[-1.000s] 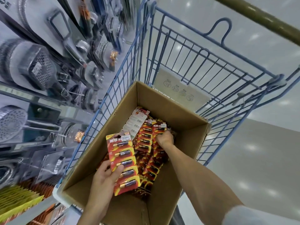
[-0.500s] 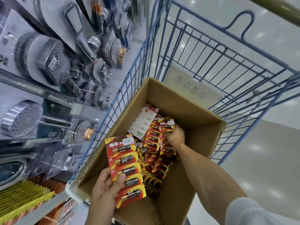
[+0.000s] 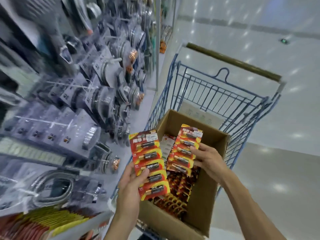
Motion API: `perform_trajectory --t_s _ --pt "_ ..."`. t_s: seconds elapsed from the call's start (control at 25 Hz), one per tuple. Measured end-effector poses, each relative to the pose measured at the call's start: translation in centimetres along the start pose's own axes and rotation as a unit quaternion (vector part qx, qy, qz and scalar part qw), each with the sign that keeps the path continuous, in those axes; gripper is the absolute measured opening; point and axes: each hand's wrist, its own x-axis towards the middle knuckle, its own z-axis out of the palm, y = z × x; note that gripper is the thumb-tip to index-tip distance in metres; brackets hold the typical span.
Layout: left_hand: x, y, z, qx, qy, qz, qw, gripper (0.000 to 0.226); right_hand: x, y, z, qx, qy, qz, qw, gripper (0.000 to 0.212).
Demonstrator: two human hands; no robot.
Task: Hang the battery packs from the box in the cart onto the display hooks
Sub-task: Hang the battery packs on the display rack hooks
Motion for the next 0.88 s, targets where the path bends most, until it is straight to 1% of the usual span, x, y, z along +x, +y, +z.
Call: perform_trajectory --t_s 0.12,0.2,0.32,0.4,0.48,0.6,0.72,0.8,0.88 --pt "-2.8 2.0 -0.9 -0.009 0.001 0.049 0.999 0.023 -6.6 -2.7 2.4 0.009 -0.042 -0.044 0.998 0.03" --pt "-5.0 2.8 -1.7 -0.018 0.006 0.077 0.997 0.022 -10.3 -3.6 3.8 0.026 -0.057 -0.066 0.996 0.032" --pt "-9.7 3.1 -3.4 -0.043 0.025 0.13 0.99 0.017 -14.6 -3.5 5.6 0.049 -0.106 -0.092 0.989 0.033" --pt "-13.2 2.3 -4.6 -0.061 0.037 0.164 0.984 0.019 -16.8 -2.8 6.5 0.061 -0.135 -0.106 0.983 0.037" --pt "-17.2 0.5 -6.0 -0.08 0.065 0.199 0.975 0.023 -19.1 -1.8 7.5 0.061 -0.168 -0.114 0.977 0.04" --pt "-22.8 -2.7 -8.6 -0.102 0.114 0.24 0.959 0.023 -22.8 0.4 9.1 0.023 -0.216 -0.125 0.968 0.035" --pt "-29.1 -5.4 -10.9 -0.132 0.172 0.268 0.939 0.031 -26.9 2.6 11.5 -0.028 -0.276 -0.112 0.954 0.037" --pt "-32.9 -7.1 -12.6 -0.144 0.208 0.284 0.925 0.033 -29.3 4.1 13.6 -0.057 -0.32 -0.102 0.94 0.042" --pt "-37.0 -8.3 -14.6 -0.158 0.248 0.306 0.906 0.033 -31.9 5.7 16.3 -0.074 -0.364 -0.087 0.924 0.041"
